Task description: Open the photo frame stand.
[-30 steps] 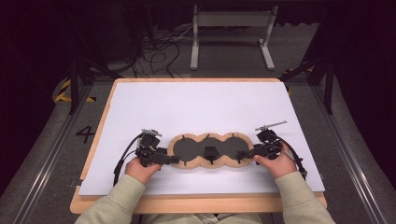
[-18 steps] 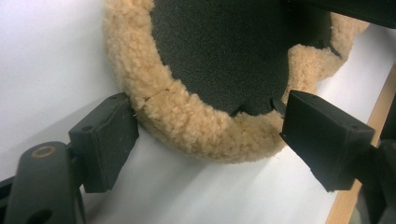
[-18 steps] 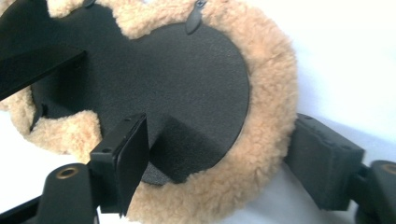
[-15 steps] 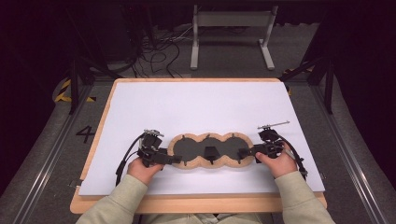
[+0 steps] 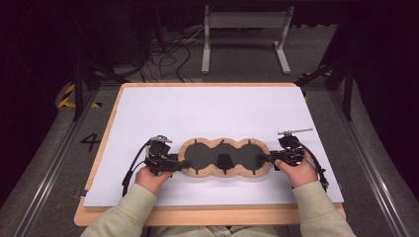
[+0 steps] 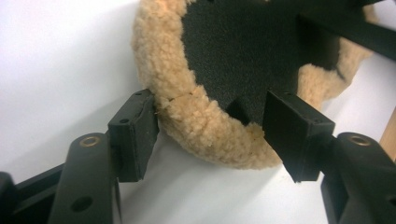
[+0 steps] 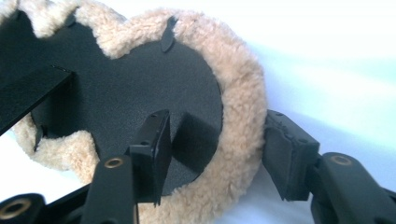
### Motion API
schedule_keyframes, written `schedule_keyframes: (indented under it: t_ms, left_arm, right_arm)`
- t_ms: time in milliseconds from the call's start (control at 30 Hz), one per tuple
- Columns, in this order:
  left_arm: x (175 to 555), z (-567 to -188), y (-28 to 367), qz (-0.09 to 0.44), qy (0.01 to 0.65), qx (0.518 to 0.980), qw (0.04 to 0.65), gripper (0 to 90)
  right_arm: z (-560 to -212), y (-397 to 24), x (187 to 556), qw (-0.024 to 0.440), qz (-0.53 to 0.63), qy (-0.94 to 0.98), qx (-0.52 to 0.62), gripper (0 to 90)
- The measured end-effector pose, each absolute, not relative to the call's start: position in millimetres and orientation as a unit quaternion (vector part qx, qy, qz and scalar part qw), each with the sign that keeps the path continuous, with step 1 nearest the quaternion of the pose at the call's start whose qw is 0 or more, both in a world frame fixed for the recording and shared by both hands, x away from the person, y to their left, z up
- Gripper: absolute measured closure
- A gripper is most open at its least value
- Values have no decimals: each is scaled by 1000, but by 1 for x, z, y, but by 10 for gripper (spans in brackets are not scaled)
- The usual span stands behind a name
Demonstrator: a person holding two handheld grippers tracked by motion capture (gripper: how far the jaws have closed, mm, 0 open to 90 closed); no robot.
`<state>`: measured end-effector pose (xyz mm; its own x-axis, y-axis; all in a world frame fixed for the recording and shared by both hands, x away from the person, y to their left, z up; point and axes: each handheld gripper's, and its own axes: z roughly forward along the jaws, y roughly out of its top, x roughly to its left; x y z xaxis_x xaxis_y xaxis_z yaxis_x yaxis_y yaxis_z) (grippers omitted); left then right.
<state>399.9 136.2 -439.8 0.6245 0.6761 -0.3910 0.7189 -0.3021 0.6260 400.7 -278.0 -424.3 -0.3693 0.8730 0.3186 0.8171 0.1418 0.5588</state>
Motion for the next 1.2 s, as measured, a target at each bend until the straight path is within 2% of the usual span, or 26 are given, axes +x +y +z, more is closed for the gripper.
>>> schedule_keyframes:
  t_ms: [133, 367, 433, 467, 667, 833, 1200]
  left_arm:
    - [396, -432, 138, -8, 424, 801, 423, 414]
    - [379, -427, 136, 24, 383, 830, 405, 427]
    - [374, -425, 134, 40, 379, 834, 399, 431]
    - [372, -424, 134, 45, 380, 833, 399, 477]
    - [362, -421, 138, 59, 370, 837, 399, 544]
    - [357, -419, 145, 55, 360, 839, 405, 621]
    - [337, -417, 151, 56, 334, 850, 403, 663]
  right_arm:
    - [-415, -281, 395, 65, 349, 758, 547, 550]
    - [-403, -290, 365, 97, 380, 772, 501, 662]
    - [-400, -291, 357, 101, 380, 779, 488, 662]
    - [-399, -291, 353, 107, 380, 784, 479, 662]
    - [-393, -293, 339, 111, 386, 796, 452, 667]
    - [-388, -296, 333, 103, 389, 805, 435, 683]
    - [-377, -299, 316, 82, 380, 831, 398, 697]
